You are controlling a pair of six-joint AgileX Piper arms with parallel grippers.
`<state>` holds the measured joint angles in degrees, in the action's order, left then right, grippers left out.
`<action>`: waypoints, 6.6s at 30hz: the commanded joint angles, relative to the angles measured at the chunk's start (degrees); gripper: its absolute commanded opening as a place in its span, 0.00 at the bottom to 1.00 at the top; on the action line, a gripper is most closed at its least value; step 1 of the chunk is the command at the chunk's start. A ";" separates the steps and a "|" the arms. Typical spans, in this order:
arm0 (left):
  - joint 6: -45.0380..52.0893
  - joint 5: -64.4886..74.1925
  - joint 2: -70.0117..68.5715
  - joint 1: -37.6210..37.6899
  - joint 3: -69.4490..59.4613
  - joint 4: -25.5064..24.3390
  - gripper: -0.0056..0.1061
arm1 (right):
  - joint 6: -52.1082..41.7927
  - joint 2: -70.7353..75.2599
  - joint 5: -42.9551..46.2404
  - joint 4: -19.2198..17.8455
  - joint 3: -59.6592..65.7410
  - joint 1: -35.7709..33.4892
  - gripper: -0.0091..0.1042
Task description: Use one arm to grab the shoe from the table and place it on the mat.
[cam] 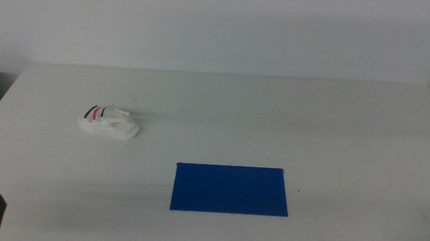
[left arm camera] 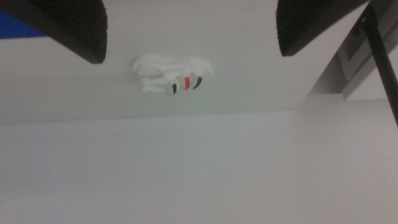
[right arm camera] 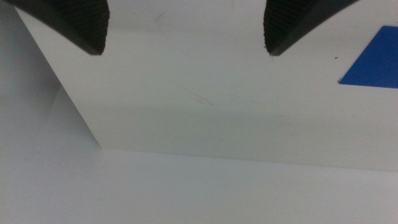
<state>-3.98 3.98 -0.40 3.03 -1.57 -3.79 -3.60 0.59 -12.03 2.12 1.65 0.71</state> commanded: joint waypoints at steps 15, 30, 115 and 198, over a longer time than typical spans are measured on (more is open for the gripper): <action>-0.48 3.36 29.85 0.21 30.58 0.03 0.89 | -0.47 1.49 4.37 -0.51 0.28 0.14 0.65; -0.14 36.34 64.26 0.21 71.40 -1.31 0.89 | -0.47 1.49 4.37 -0.51 0.28 0.14 0.65; -77.37 53.91 126.22 7.08 109.91 -5.41 0.87 | -0.47 1.49 4.37 -0.51 0.28 0.14 0.65; -117.50 70.97 109.26 37.41 102.79 -6.88 0.04 | -0.47 1.49 4.37 -0.51 0.28 0.14 0.65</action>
<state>-120.08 70.78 110.83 39.71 99.54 -11.43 -3.60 0.59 -12.03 2.13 1.65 0.71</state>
